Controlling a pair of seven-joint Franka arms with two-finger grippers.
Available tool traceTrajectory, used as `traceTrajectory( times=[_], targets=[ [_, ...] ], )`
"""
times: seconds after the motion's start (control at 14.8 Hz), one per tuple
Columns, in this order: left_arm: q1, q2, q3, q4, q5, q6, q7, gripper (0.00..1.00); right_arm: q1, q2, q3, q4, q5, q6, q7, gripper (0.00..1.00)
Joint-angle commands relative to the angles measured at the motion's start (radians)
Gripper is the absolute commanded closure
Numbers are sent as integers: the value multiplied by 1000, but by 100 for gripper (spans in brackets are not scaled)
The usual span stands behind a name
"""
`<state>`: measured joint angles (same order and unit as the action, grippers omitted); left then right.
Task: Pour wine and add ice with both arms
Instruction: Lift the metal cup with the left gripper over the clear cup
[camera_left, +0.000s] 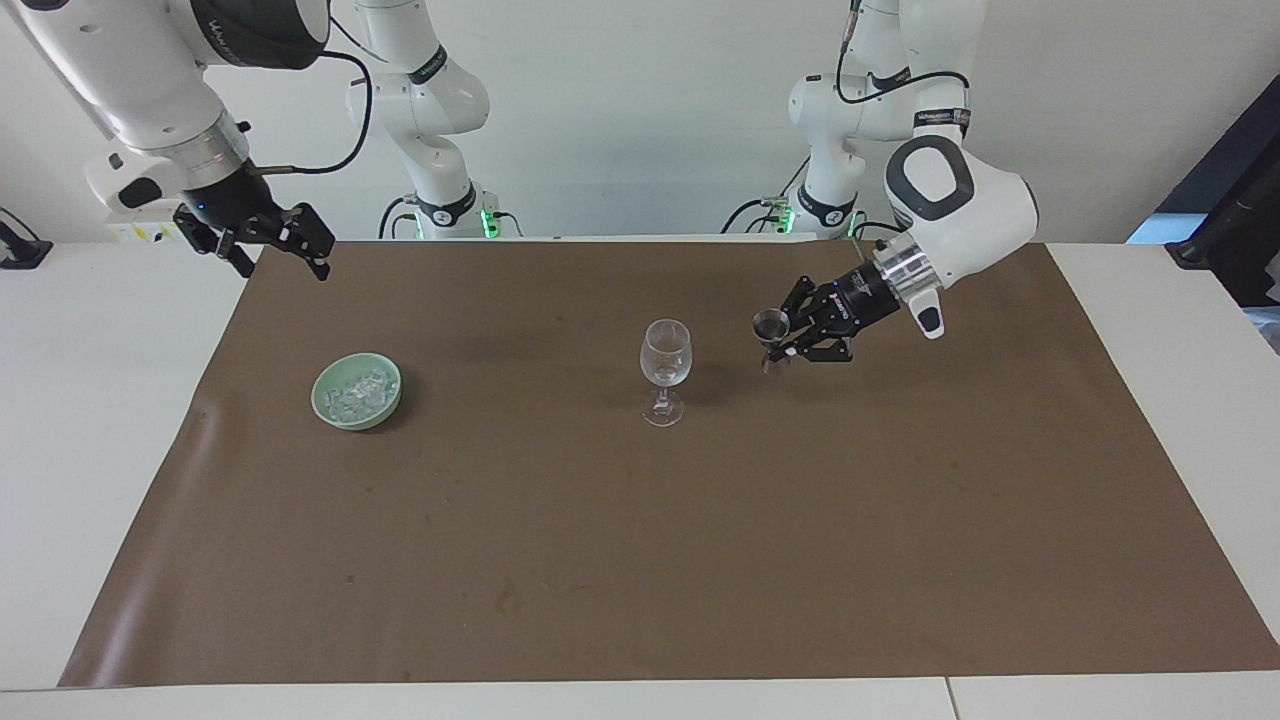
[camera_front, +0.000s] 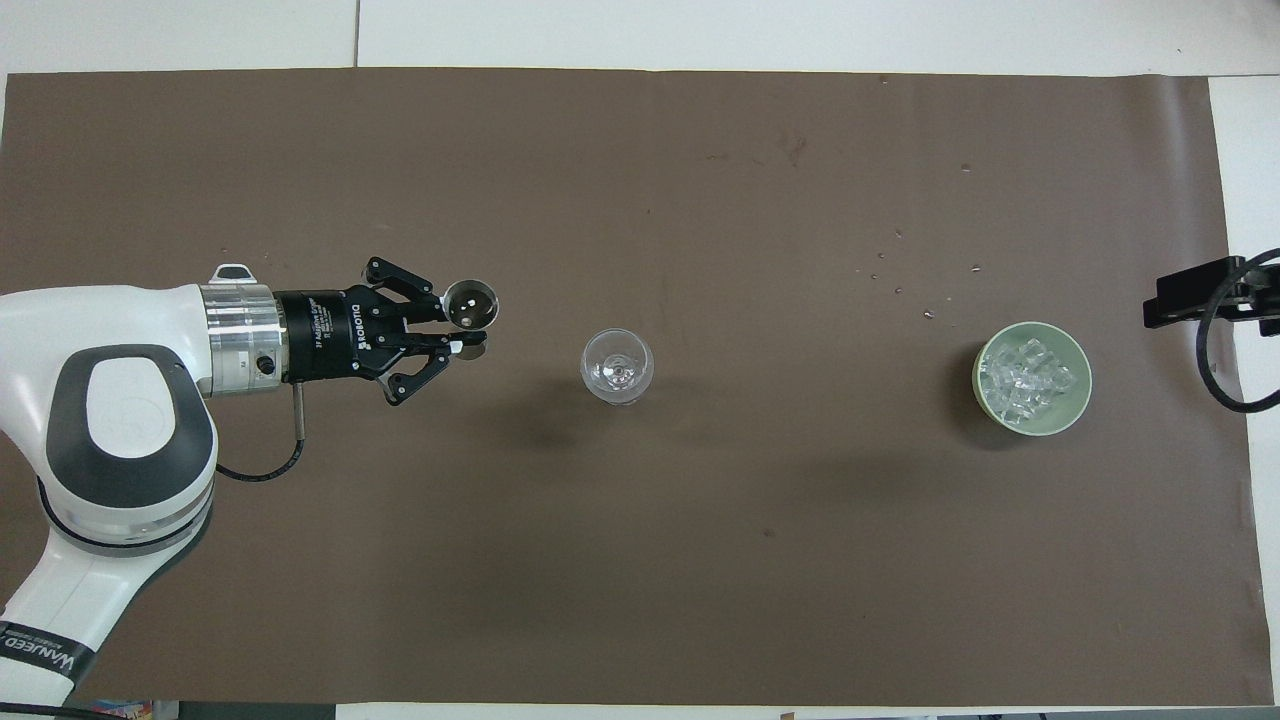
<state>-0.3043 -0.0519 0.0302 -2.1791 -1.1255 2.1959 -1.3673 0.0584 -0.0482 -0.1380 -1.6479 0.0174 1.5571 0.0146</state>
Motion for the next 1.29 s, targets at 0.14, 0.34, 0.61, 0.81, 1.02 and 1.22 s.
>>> traceTrajectory(
  times=[0.14, 0.34, 0.61, 0.81, 1.02, 1.22],
  targets=[
    [-105, -19, 11, -1, -4, 62, -49, 100, -12, -15, 5, -16, 15, 8, -16, 0],
    [-124, -19, 1, 1, 71, 65, -50, 100, -12, -15, 5, -16, 13, 8, -16, 0],
    [-133, -5, -22, 18, 172, 88, -50, 100, -12, -16, 5, -16, 13, 8, -16, 0],
    [-142, 20, -26, 65, 263, 105, -88, 100, -12, -15, 5, -16, 15, 8, -16, 0],
    [-177, 47, -27, 110, 422, 139, -191, 100, -12, -15, 5, -16, 13, 8, -16, 0],
    [-223, 57, -27, 114, 579, 162, -243, 100, -12, -15, 5, -16, 13, 8, -16, 0]
  ],
)
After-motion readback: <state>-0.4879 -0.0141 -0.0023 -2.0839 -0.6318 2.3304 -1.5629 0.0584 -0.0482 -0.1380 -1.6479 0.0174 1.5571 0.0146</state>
